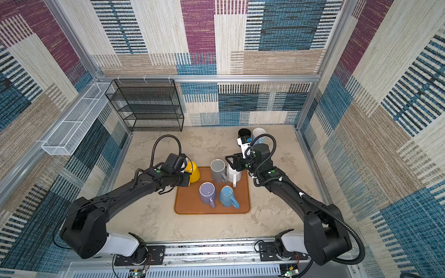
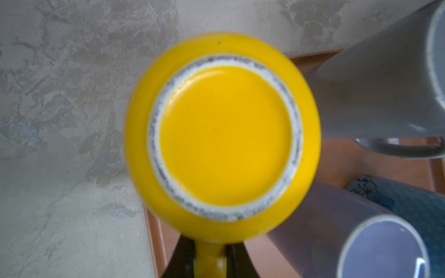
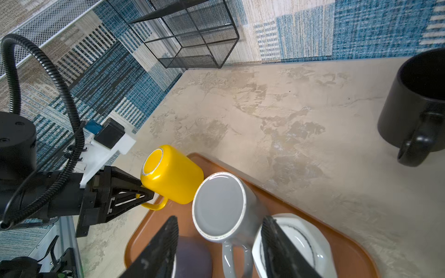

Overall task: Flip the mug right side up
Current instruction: 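Lift the yellow mug and tilt it toward the right gripper, which approaches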

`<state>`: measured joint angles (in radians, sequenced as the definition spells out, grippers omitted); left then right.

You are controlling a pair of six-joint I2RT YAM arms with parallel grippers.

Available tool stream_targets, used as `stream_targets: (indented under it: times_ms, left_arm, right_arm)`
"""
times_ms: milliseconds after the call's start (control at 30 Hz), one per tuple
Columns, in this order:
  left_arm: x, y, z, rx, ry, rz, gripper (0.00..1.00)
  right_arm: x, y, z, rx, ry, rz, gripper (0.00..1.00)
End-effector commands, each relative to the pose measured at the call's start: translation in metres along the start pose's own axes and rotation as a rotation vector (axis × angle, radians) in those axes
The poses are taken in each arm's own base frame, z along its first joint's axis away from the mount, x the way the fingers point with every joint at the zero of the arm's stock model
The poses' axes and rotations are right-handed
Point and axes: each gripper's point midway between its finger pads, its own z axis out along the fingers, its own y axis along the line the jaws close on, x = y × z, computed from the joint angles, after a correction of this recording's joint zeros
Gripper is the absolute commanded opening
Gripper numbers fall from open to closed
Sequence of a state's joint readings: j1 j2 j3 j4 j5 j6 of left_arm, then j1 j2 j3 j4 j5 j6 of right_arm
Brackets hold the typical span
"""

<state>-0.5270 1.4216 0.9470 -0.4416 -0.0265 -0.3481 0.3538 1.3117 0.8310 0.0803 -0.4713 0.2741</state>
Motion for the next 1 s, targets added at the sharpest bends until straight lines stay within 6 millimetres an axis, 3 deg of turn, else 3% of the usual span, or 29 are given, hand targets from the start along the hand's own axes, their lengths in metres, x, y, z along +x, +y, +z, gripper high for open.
stream_targets:
  times_ms: [0, 267, 700, 967]
  left_arm:
    - [-0.026, -0.014, -0.012, 0.112, -0.13, -0.016, 0.0]
    - [-0.047, -0.017, -0.043, 0.276, -0.264, -0.089, 0.0]
    - [-0.085, -0.043, -0.102, 0.61, -0.435, -0.151, 0.0]
    - [-0.103, -0.053, -0.138, 0.709, -0.541, -0.15, 0.0]
  right_arm:
    - [-0.011, 0.012, 0.001, -0.057, -0.049, -0.005, 0.58]
    - [0.001, 0.014, 0.005, -0.094, -0.033, 0.011, 0.58]
    - [-0.001, 0.044, 0.003, -0.26, -0.049, 0.052, 0.57]
    - [-0.005, 0.065, 0.001, -0.358, -0.056, 0.069, 0.57]
